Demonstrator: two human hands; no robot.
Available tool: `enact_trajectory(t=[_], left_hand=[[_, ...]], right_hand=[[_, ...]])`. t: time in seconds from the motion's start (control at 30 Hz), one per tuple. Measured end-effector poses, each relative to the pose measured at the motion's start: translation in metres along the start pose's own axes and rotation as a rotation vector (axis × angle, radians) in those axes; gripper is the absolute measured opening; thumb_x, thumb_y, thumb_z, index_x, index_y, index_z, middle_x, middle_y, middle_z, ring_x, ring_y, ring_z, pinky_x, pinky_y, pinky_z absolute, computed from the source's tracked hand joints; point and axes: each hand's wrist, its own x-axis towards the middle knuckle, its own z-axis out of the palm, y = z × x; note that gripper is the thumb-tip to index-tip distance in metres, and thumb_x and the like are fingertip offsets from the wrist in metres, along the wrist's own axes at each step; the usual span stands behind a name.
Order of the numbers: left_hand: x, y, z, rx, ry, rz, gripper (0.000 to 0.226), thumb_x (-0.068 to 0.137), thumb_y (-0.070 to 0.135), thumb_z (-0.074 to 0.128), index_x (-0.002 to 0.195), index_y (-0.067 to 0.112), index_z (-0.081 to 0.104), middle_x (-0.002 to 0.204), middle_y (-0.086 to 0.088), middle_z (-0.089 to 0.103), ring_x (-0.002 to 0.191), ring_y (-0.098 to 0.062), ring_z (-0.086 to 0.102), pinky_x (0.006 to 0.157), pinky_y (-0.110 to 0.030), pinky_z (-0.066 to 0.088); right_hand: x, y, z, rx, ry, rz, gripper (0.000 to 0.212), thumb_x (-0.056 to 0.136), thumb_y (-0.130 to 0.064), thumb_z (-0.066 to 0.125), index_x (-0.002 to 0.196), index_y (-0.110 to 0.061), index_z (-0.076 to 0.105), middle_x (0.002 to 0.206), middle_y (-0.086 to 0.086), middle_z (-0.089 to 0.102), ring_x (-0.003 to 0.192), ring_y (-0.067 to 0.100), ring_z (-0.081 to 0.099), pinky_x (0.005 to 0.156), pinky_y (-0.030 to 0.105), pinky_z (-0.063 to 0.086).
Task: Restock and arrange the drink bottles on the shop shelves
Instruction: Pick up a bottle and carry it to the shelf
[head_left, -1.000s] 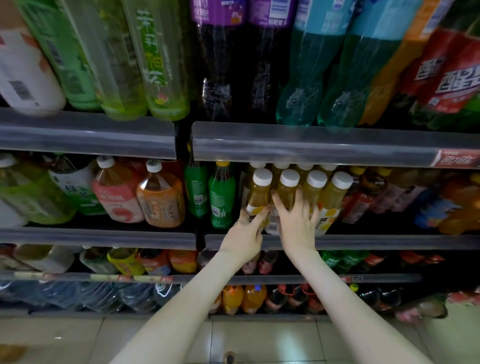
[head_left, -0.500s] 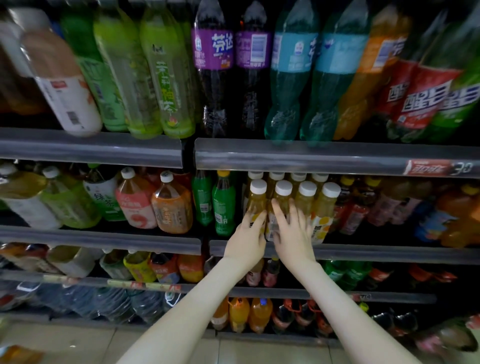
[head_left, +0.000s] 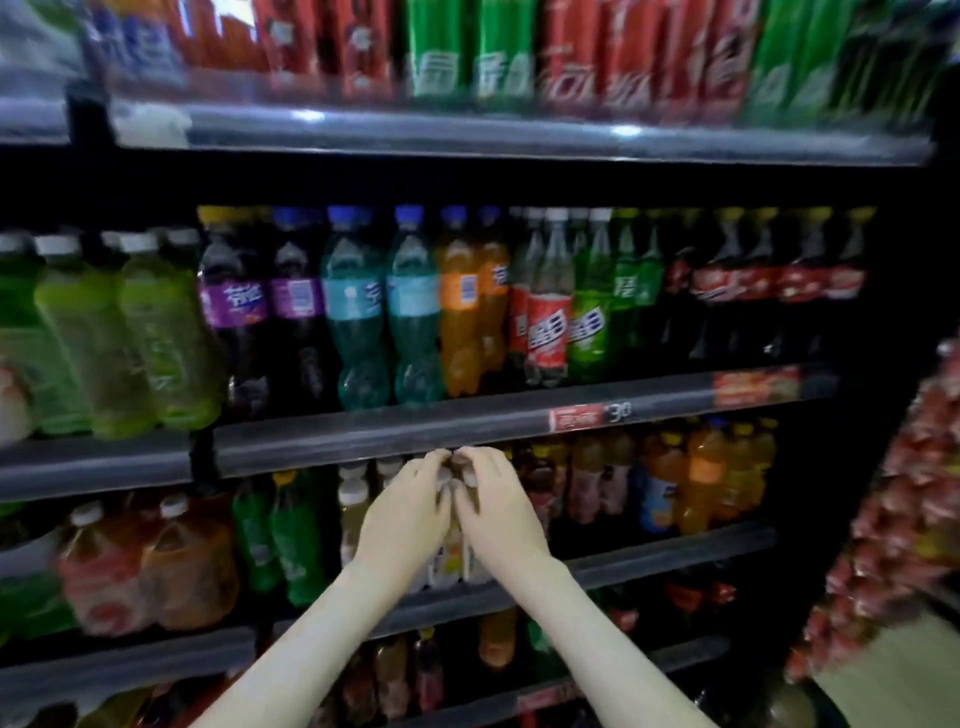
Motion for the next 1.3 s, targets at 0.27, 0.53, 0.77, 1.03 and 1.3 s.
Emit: enact_trajectory(t=[0.27,0.53,0.77,1.03,1.3], left_hand=[[0.001,0.037,-0.016,0.015,0.051,0.097,0.039,0.098,0.028,0.045,0.137,0.029,0.043,0.131,0.006,0.053,0.113,-0.012,0.054,0.083,-0.025,0.047],[-0.045,-0.011,-0.068,0.064,0.124,-0.043,0.039,0.098,0.026,0.046,0.137,0.026,0.044,0.132,0.005,0.053,0.114,-0.013,0.054,0.088,-0.027,0.048],[-0.107,-0.103,-0.148,0.15,0.244,-0.215,0.039,0.096,0.029,0.048,0.135,0.024,0.047,0.125,0.002,0.057,0.109,-0.017,0.057,0.086,-0.033,0.048],[-0.209,-0.244,-0.266,0.239,0.295,-0.392,0.042,0.097,0.028,0.047,0.138,0.022,0.043,0.13,0.0,0.054,0.111,-0.017,0.056,0.089,-0.031,0.049],[-0.232,-0.352,-0.34,0.244,0.271,-0.399,0.044,0.098,0.03,0.044,0.141,0.023,0.04,0.131,0.002,0.052,0.11,-0.016,0.056,0.079,-0.028,0.05]], right_hand=[[-0.004,0.001,-0.042,-0.005,0.01,0.014,0.038,0.099,-0.029,0.046,0.136,-0.019,0.044,0.135,-0.008,0.043,0.128,0.006,0.037,0.095,0.012,0.03],[-0.012,-0.056,0.009,0.109,-0.118,-0.067,0.037,0.099,-0.026,0.048,0.135,-0.018,0.045,0.134,-0.008,0.044,0.125,0.007,0.043,0.098,0.015,0.036],[-0.011,-0.153,0.092,0.158,-0.209,-0.217,0.037,0.098,-0.026,0.05,0.134,-0.016,0.047,0.132,-0.004,0.047,0.122,0.01,0.046,0.097,0.019,0.038],[-0.021,-0.298,0.229,0.333,-0.246,-0.157,0.057,0.097,-0.029,0.052,0.147,-0.019,0.026,0.148,-0.003,0.034,0.135,0.014,0.035,0.11,0.034,0.036],[0.022,-0.366,0.314,0.22,-0.074,0.062,0.064,0.096,-0.024,0.055,0.148,-0.013,0.021,0.149,0.008,0.032,0.138,0.024,0.028,0.109,0.037,0.034]])
